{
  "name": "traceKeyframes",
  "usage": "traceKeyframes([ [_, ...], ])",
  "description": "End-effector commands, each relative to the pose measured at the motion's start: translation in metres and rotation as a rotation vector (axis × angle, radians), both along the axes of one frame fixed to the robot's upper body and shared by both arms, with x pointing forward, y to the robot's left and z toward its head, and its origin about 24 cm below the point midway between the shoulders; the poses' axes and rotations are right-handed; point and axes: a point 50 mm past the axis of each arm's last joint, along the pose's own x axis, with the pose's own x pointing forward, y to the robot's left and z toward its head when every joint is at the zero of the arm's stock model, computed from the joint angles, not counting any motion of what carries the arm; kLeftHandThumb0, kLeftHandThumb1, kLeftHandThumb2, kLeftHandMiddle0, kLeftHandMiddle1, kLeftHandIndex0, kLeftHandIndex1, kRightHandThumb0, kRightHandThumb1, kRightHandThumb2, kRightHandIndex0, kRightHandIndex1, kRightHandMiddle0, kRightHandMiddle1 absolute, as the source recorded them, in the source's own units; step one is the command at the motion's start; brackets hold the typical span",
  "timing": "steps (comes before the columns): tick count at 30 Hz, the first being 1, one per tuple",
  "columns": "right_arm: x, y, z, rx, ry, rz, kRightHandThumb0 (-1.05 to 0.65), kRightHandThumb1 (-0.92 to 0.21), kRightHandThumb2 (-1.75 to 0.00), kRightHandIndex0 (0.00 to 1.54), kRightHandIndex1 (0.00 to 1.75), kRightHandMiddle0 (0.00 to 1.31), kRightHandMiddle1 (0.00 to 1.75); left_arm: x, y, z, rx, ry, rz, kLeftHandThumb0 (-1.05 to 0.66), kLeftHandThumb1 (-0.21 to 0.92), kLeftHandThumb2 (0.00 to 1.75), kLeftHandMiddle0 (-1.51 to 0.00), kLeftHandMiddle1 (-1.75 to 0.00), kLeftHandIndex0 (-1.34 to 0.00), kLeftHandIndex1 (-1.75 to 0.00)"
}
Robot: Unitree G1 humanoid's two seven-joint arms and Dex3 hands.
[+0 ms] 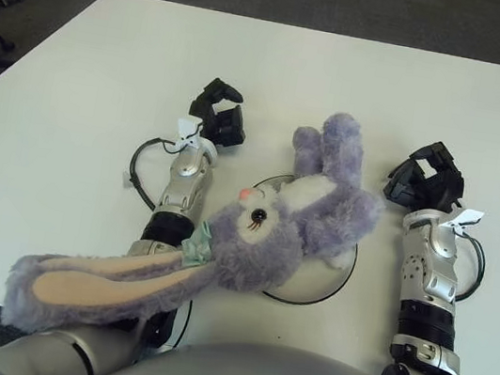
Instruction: Put the doll into the plate.
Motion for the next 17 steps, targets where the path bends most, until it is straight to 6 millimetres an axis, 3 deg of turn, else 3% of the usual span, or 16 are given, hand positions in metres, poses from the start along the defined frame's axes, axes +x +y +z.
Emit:
traceKeyframes([
  [1,-0.005,0.006,-0.019,0.040,0.079,0.027,-0.01,0.09,-1.73,0.89,1.75,0.78,1.60,-0.004,0.004,-0.003,0.007,0.006,0.028,-0.47,0.30,1.33,-1.22,-1.75,-0.61,-1.75],
  [17,0.006,0.016,-0.017,0.037,0.076,0.105,-0.01,0.08,-1.72,0.89,1.75,0.77,1.61,-0.011,0.014,-0.003,0.013,0.010,0.114,-0.47,0.31,1.33,-1.21,-1.75,-0.61,-1.75],
])
